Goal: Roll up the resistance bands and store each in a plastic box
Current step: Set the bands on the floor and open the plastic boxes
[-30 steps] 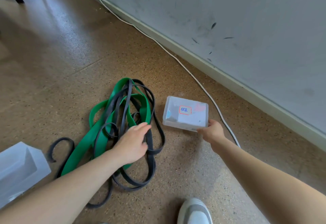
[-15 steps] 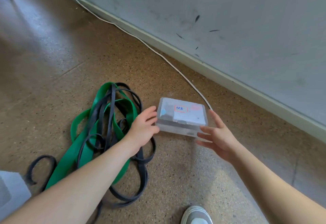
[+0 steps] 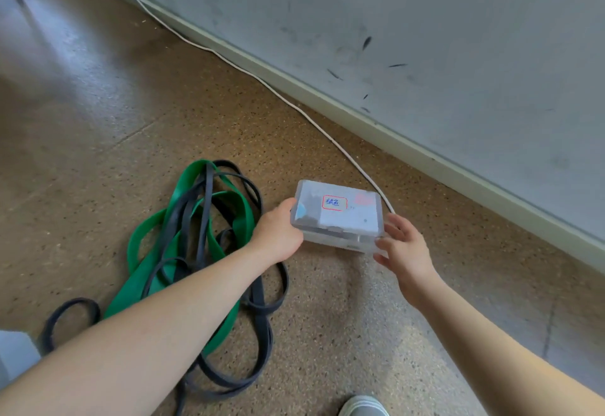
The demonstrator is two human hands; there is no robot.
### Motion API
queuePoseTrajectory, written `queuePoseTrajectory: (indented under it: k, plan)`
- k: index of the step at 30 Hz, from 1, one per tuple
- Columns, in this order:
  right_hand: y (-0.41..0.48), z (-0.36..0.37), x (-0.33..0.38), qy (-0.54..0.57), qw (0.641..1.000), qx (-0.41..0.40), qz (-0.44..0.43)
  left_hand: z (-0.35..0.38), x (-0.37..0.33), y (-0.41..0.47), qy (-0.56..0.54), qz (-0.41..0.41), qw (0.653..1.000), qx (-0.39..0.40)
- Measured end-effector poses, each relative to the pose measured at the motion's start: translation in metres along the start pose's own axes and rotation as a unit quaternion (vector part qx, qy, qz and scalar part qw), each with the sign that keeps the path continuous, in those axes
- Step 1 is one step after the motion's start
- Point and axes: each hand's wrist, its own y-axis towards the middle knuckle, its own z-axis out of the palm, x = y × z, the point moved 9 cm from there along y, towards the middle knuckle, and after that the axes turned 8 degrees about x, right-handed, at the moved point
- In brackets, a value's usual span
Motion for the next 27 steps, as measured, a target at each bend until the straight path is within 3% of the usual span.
queuePoseTrajectory:
  k: [2, 6, 8, 9, 11, 13, 16, 19, 23, 27]
  plan:
    - [0.003, -0.014, 0.008, 0.043, 0.998, -0.036, -0.025, -0.008, -0.008, 0.0, -0.013, 0.014, 0.999, -0.042]
    - [0.006, -0.034, 0.021, 0.109, 0.989, -0.061, -0.076, -0.02, -0.031, -0.002, -0.235, 0.066, 0.969, -0.016]
    - [0.008, -0.024, 0.037, 0.051, 0.991, -0.009, -0.122, -0.018, -0.043, 0.0, -0.302, 0.081, 0.95, 0.03]
    - [0.009, -0.015, 0.047, -0.031, 0.989, 0.021, -0.142, -0.016, -0.049, 0.001, -0.308, 0.084, 0.946, 0.046]
    - [0.019, 0.005, 0.057, -0.236, 0.958, 0.07, -0.149, -0.015, -0.058, 0.002, -0.265, 0.093, 0.958, 0.06]
    - [0.031, 0.015, 0.057, -0.362, 0.921, 0.087, -0.117, -0.023, -0.055, -0.001, -0.138, 0.093, 0.985, 0.033]
    - [0.031, 0.031, 0.049, -0.439, 0.886, 0.099, -0.114, -0.055, -0.025, -0.027, 0.084, 0.055, 0.994, -0.042]
    - [-0.002, 0.076, 0.021, -0.461, 0.859, 0.175, -0.135, -0.099, 0.045, -0.082, 0.15, -0.02, 0.987, -0.061]
    - [-0.054, 0.16, -0.043, -0.583, 0.739, 0.297, -0.159, -0.131, 0.154, -0.168, 0.237, -0.174, 0.954, -0.055]
    - [-0.109, 0.223, -0.099, -0.673, 0.616, 0.389, -0.126, -0.093, 0.222, -0.218, 0.247, -0.165, 0.953, 0.053]
